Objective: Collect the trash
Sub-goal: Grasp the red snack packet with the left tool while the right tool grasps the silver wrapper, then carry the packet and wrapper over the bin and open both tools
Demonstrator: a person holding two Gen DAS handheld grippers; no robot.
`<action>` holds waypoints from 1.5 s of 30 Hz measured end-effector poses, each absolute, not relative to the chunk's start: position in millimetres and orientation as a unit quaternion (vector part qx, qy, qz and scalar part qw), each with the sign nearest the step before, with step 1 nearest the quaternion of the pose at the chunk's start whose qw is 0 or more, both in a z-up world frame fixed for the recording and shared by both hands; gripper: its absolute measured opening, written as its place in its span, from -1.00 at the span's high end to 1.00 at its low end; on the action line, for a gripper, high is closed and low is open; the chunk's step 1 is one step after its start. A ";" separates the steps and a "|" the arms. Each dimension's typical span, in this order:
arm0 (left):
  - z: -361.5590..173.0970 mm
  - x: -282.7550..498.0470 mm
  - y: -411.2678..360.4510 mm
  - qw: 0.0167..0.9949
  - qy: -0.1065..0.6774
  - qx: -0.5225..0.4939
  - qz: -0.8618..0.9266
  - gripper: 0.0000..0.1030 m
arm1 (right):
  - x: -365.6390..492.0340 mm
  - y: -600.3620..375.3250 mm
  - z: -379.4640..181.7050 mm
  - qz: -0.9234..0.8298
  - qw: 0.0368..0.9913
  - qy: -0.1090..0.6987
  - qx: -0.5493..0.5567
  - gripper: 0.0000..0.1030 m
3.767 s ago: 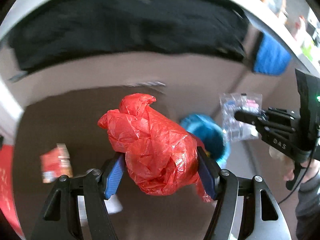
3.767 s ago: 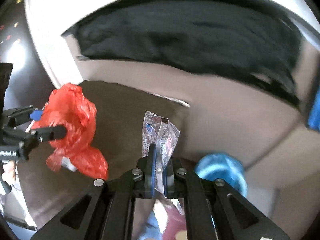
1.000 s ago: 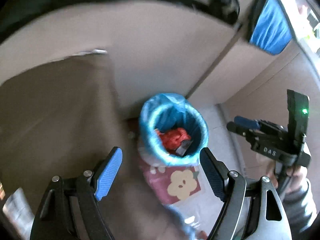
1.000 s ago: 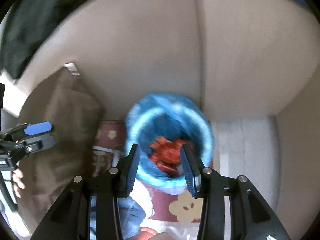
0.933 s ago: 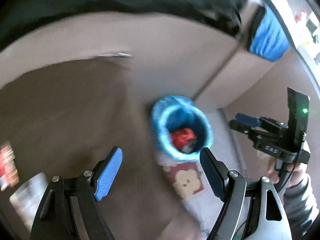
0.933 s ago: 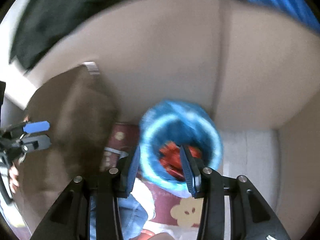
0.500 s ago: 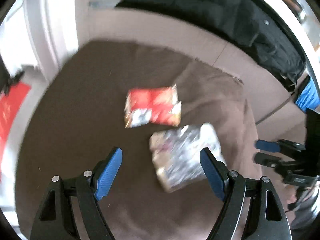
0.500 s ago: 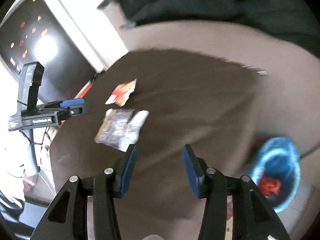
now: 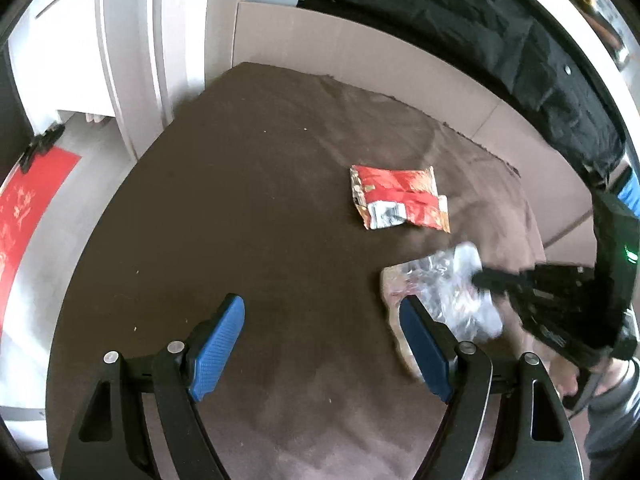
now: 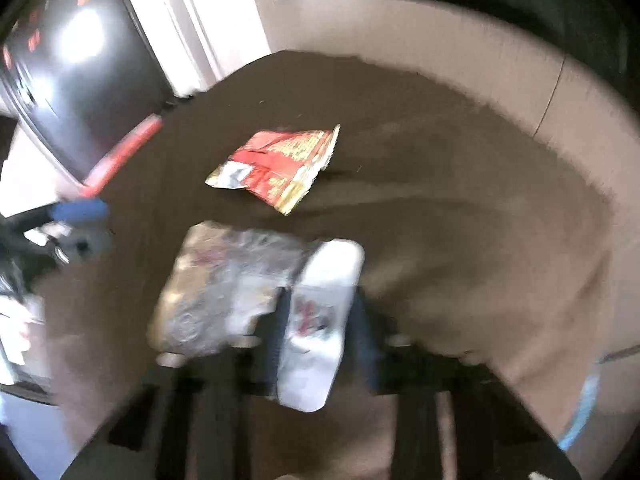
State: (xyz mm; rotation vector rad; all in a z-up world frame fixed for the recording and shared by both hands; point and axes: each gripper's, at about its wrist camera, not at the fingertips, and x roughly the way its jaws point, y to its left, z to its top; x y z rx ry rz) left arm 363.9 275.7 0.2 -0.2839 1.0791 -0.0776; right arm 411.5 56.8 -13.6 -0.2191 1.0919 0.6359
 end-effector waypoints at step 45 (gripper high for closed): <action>31.0 389.7 196.3 0.874 0.477 -0.082 -0.045 0.87 | 385.5 -3.9 29.4 0.385 0.768 0.511 0.000 0.71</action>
